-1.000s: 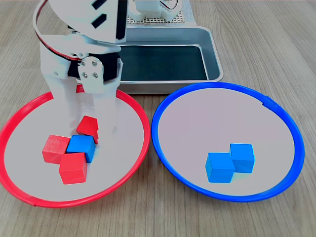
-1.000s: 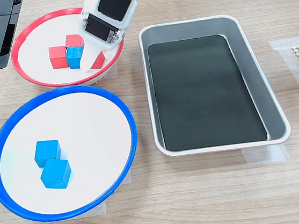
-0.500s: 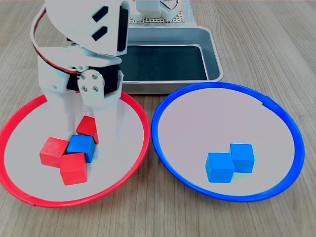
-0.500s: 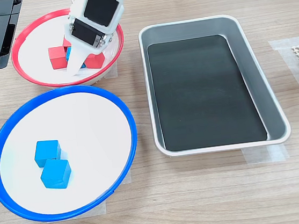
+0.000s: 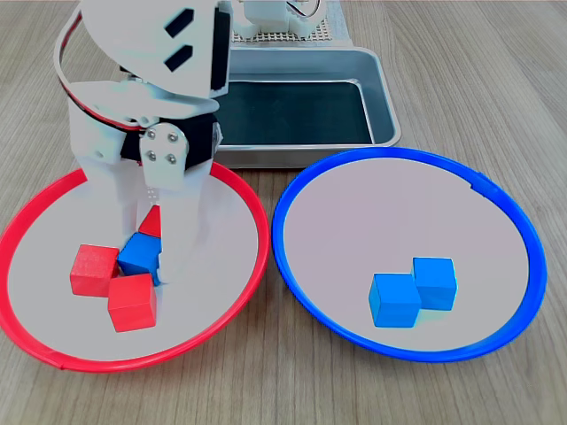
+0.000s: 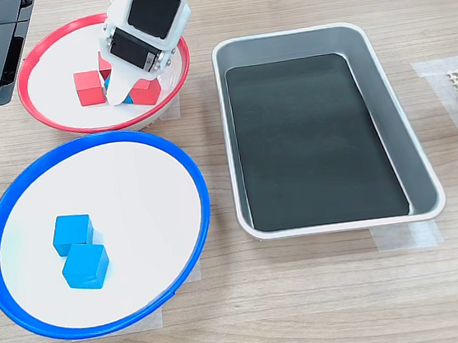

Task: Relocate any blue block in the red dish to the blue dish, correcting any misplacements.

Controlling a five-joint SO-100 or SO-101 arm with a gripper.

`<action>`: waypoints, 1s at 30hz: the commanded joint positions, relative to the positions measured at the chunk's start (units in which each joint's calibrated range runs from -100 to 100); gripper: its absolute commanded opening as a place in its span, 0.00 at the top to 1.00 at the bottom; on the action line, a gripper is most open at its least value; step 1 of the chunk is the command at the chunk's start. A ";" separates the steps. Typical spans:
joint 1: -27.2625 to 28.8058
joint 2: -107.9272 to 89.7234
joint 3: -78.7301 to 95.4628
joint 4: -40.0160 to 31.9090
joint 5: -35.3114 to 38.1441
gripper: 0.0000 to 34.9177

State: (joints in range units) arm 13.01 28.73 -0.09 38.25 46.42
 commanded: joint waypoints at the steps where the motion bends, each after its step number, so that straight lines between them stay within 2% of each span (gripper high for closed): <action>1: -0.82 -1.99 -1.41 0.66 -1.07 0.99; 16: -8.82 -12.91 -7.78 12.30 -10.89 0.99; 24: -9.48 -18.88 -1.96 12.63 -12.99 0.99; 30: -13.34 -20.50 0.68 12.63 -17.34 0.99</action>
State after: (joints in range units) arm 1.50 11.25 0.27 50.57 31.04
